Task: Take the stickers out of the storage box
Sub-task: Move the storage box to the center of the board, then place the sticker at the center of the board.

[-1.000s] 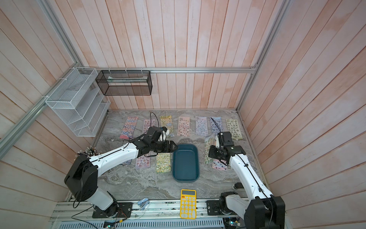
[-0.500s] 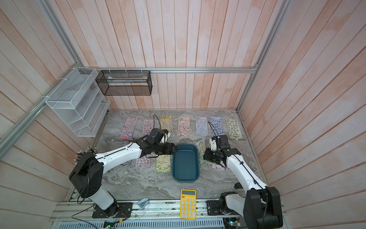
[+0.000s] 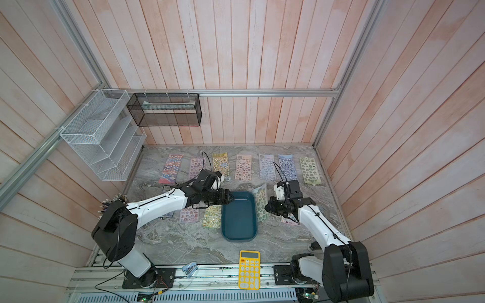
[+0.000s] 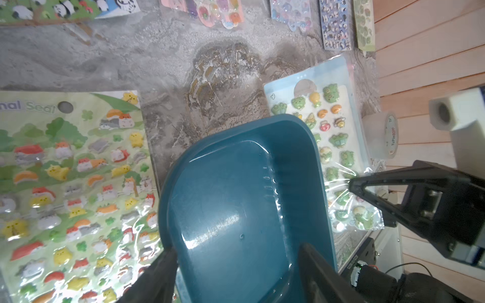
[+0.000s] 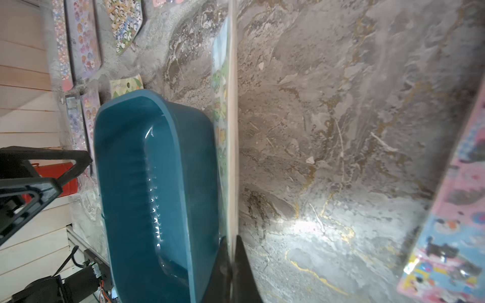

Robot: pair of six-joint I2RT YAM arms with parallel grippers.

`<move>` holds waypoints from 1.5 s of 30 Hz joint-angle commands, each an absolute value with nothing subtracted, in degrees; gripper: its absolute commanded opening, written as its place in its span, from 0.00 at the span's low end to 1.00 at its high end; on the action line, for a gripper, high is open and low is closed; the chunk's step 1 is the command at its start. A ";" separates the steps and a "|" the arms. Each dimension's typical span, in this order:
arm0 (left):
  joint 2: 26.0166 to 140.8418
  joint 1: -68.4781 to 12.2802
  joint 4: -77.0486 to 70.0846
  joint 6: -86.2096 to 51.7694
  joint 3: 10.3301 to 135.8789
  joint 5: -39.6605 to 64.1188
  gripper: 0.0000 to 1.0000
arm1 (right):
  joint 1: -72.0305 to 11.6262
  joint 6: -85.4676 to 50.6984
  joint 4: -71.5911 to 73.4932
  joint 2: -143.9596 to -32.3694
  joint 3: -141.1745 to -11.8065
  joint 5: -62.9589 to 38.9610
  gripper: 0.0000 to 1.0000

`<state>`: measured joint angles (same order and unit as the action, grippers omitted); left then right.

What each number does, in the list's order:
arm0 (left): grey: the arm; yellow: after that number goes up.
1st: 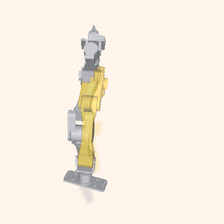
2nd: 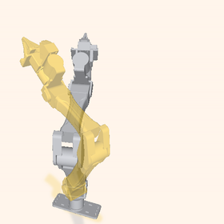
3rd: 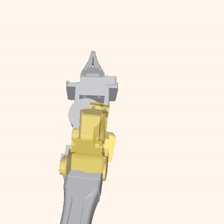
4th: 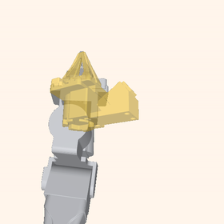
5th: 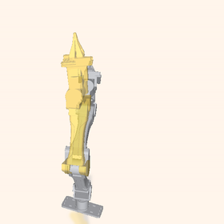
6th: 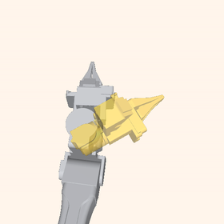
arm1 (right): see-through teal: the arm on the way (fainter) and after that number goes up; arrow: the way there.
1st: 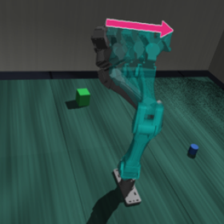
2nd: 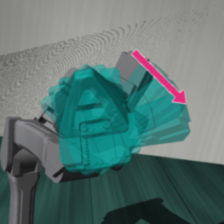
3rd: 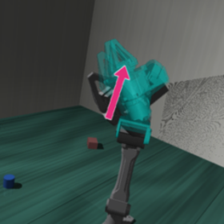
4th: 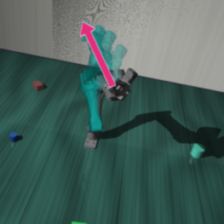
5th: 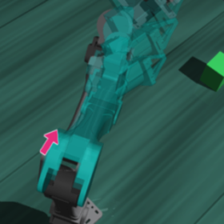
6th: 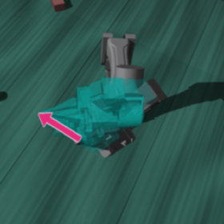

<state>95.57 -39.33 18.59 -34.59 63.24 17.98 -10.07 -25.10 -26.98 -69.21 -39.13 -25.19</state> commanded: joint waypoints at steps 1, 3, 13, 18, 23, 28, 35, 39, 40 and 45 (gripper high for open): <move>95.80 -39.18 17.60 -34.63 62.19 18.50 0.75 | -10.21 -23.23 -31.06 -68.53 -42.53 -19.77 0.00; 96.08 -39.17 17.18 -35.02 61.81 18.70 0.75 | -10.20 -22.94 -31.72 -68.51 -43.15 -19.36 0.00; 100.63 -41.23 13.98 -35.77 64.70 19.99 0.73 | -10.20 -23.99 -29.85 -67.80 -41.65 -21.16 0.00; 102.36 -41.18 13.82 -35.20 67.35 20.51 0.73 | -10.20 -24.08 -29.71 -67.50 -41.66 -21.23 0.00; 102.39 -41.15 14.84 -34.48 68.65 20.31 0.72 | -10.20 -23.82 -29.85 -68.26 -41.73 -21.14 0.00; 99.90 -41.06 18.14 -33.13 69.46 18.10 0.72 | -10.02 -23.07 -31.72 -68.20 -42.83 -17.15 0.00; 92.94 -39.52 23.37 -32.39 65.04 10.97 0.75 | -9.40 -18.42 -31.24 -70.76 -43.86 -17.29 0.00; 90.95 -38.54 23.52 -33.11 61.72 10.48 0.76 | -9.23 -19.93 -28.49 -73.10 -40.93 -14.70 0.00; 90.76 -38.54 23.47 -33.21 61.23 10.71 0.77 | -9.06 -20.24 -27.94 -74.03 -40.27 -14.35 0.00; 91.70 -38.59 20.42 -34.65 58.89 13.67 0.77 | -8.88 -22.25 -26.10 -77.21 -38.43 -10.28 0.02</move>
<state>91.09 -38.48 21.65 -33.93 60.18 12.23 -9.06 -21.04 -27.29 -76.20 -39.48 -14.41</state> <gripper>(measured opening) 0.766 0.043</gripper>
